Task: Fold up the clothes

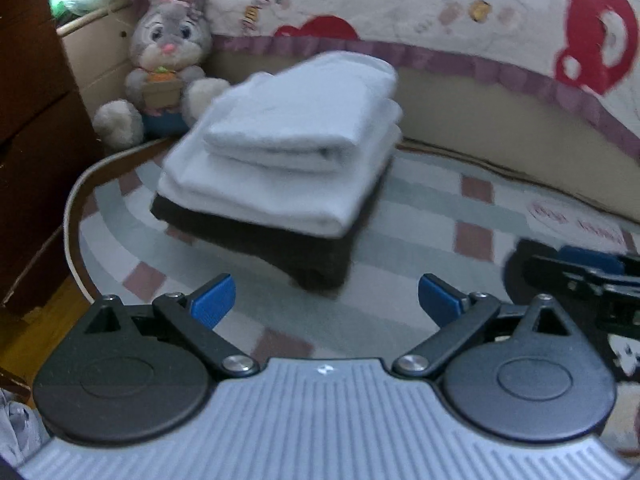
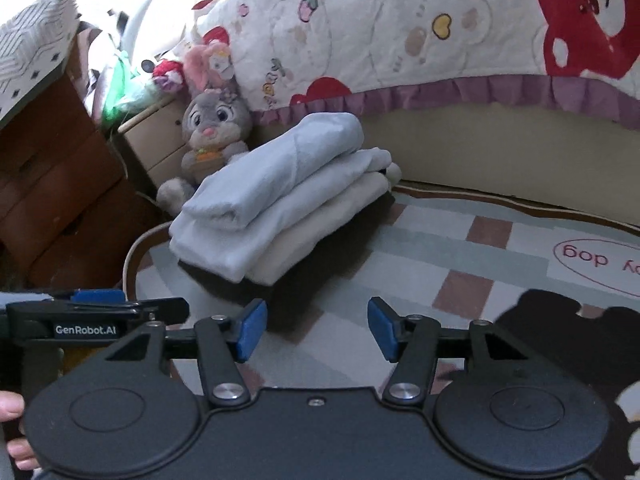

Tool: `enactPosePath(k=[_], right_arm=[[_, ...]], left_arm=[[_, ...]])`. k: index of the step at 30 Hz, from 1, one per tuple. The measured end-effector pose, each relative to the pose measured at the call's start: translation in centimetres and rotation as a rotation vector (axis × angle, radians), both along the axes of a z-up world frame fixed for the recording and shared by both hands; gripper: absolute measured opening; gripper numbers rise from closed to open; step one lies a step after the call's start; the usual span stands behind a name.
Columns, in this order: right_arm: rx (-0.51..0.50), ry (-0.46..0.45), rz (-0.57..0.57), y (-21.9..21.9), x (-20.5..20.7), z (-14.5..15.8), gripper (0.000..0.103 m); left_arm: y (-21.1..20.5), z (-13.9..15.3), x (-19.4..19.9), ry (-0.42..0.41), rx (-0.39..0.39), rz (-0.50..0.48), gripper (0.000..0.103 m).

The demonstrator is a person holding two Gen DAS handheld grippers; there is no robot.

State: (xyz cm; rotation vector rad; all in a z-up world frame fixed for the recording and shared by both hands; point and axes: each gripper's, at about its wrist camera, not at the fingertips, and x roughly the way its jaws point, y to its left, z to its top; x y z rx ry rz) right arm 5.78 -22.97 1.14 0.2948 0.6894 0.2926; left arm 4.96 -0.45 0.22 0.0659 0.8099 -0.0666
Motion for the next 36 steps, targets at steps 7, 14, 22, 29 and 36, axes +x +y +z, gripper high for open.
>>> enactPosePath(k=[7,14,22,29,36], right_arm=[[-0.039,0.031,-0.043,-0.7,-3.6,0.6,0.067],[-0.122,0.029,-0.068,-0.5,-7.1,2.2,0.073],[-0.224,0.011,-0.074,0.7,-8.7,3.2,0.080],[-0.259,0.012,-0.065,1.4,-8.7,3.2,0.080],[-0.252,0.015,-0.067,1.4,-8.4,2.9,0.080]], left_arm=[[-1.1,-0.3,-3.3,0.014,0.060,0.006,0.099],[-1.9,0.5,-5.3,-0.034,0.149,0.030,0.099],[-2.6,1.1,-6.2,-0.059,0.166,-0.005,0.100],[-2.6,0.7,-5.8,-0.052,0.147,-0.004,0.100],[-2.6,0.2,-5.7,-0.058,0.148,0.001,0.100]])
